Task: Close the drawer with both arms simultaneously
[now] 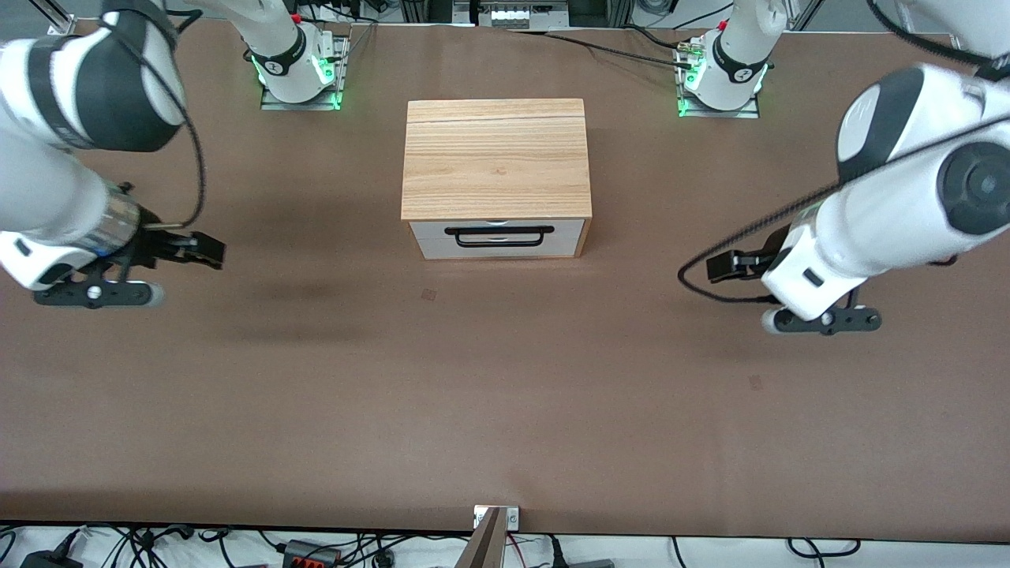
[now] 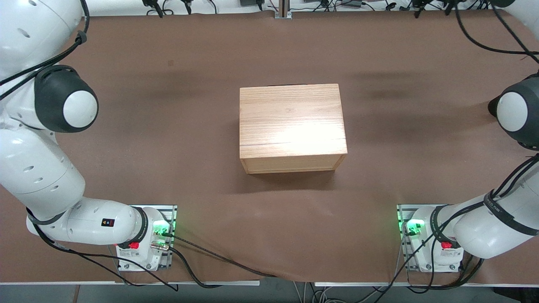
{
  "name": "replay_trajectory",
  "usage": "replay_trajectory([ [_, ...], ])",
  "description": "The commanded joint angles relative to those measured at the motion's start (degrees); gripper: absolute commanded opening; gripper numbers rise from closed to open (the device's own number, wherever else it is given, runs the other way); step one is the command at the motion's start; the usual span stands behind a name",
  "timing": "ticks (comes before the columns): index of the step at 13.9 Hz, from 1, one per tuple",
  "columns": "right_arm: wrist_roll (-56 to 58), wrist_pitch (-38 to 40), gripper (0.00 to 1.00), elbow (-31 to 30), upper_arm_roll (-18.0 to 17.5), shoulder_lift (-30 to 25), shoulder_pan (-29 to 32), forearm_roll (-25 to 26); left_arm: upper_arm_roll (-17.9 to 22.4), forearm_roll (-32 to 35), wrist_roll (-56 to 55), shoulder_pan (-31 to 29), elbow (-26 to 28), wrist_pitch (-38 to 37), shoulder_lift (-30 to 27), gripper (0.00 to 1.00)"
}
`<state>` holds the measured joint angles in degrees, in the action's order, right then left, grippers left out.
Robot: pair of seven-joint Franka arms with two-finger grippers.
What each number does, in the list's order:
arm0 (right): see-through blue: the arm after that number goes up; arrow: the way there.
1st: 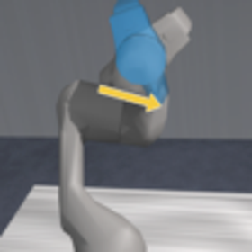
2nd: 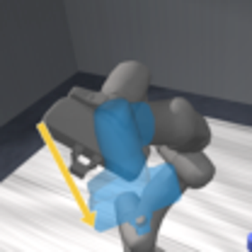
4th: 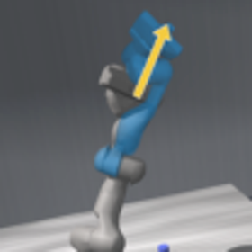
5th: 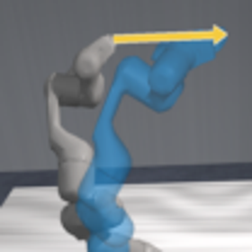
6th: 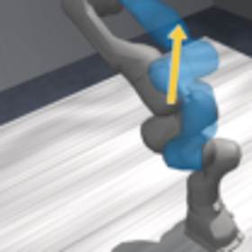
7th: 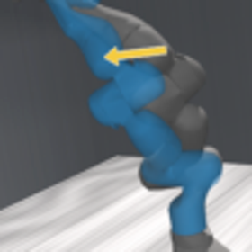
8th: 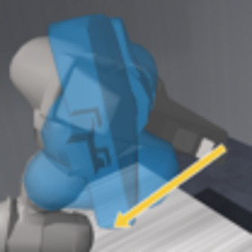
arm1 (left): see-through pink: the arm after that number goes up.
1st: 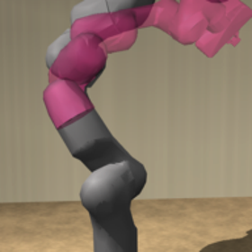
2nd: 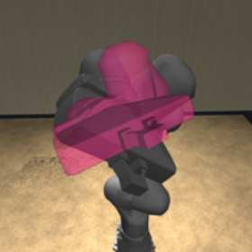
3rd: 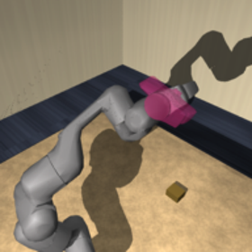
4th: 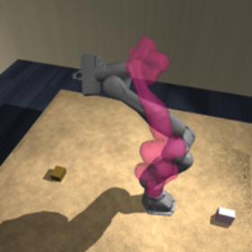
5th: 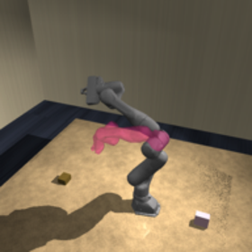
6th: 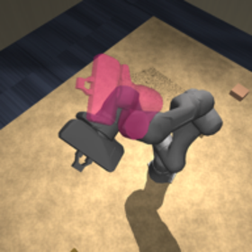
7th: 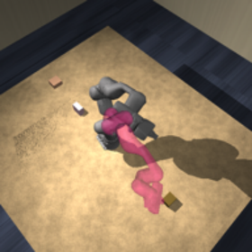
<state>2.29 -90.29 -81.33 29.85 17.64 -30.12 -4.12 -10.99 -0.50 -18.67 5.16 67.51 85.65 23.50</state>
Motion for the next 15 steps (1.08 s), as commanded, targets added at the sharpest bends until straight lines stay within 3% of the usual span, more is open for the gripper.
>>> replay_trajectory([
  [1,8.4,3.27,1.0,-0.76,4.76,-1.74,0.76,-0.09,-0.26,1.9,0.83,-1.2,1.83,-2.23,-3.81,1.0],
  [4,11.77,4.41,1.0,-0.85,7.24,-4.89,0.85,-0.18,0.18,2.25,0.83,-1.29,1.92,-3.91,-4.6,1.0],
  [7,11.33,7.92,1.0,-1.29,5.67,-7.53,3.92,-0.8,-0.52,2.17,0.83,-1.29,1.83,-4.0,-4.33,1.0],
  [8,11.33,8.89,1.0,-1.55,3.05,-8.06,6.8,-0.8,-0.69,2.25,0.48,-0.95,1.83,-4.09,-4.51,1.0],
  [10,10.72,9.25,1.0,-2.34,-8.69,-9.2,16.97,0.34,-0.78,1.82,0.48,-0.33,1.66,-3.91,-4.25,1.0],
  [12,10.28,7.42,1.0,-4.88,-17.5,-10.78,25.77,1.13,-0.7,2.08,0.39,-0.24,1.39,-3.91,-4.25,1.0],
  [15,5.91,-3.81,1.0,-17.94,-29.11,-19.46,35.26,4.91,-0.69,4.96,0.82,-0.76,1.48,-3.91,-4.68,1.0],
])
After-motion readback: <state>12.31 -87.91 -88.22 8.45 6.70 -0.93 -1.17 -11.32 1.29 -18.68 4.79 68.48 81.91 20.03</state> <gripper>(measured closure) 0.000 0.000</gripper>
